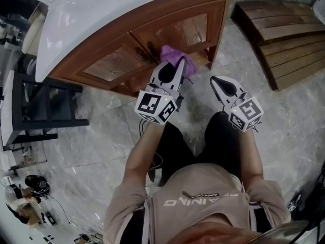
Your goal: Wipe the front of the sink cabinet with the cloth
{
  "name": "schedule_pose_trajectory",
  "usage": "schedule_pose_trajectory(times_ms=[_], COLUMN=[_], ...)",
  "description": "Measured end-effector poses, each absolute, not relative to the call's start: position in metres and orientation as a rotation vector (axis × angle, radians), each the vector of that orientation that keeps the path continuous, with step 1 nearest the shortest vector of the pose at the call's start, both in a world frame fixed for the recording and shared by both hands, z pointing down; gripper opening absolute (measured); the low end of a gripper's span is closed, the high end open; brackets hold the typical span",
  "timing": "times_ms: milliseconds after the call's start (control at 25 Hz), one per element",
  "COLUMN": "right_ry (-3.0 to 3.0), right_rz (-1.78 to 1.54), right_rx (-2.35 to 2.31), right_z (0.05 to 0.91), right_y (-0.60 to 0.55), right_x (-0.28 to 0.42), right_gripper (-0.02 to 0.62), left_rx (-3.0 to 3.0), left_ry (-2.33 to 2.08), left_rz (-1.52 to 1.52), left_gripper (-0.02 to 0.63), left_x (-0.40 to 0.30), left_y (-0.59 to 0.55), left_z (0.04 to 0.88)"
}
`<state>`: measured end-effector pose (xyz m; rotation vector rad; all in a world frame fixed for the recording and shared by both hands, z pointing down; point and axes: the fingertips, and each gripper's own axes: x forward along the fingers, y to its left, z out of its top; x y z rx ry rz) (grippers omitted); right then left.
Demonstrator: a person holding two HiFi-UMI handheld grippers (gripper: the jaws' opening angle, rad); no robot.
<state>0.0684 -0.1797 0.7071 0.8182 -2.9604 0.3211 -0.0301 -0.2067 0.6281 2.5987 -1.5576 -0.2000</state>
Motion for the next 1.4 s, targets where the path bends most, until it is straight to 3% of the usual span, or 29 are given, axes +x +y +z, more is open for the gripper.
schedule_pose_trajectory(times_ms=[520,880,1080,1400], right_ry=[-2.995,-3.003,-3.002,-2.978], right_rz=[0.197,0.114,0.088,0.112], right_rx=[0.575,0.438,0.356,0.368], right_z=[0.696,0.688,0.685,0.696], right_y=[-0.16,-0.136,-0.121,-0.119], right_x=[0.0,-0.045,-0.062,-0.056], right_gripper=[0.012,0.012,0.012,0.012], left_rx=[2.107,1.803,1.747,1.803], left_ry=[-2.255,-2.542,-2.588,-2.57], left_rz=[0.143,0.094,0.061,0.018], left_gripper=[0.037,0.037,0.037,0.037], left_x=[-0.249,-0.362,-0.386,-0.36], left_y=[-0.102,-0.083,-0.097,-0.112], left_z=[0.695,0.69,0.701,0.709])
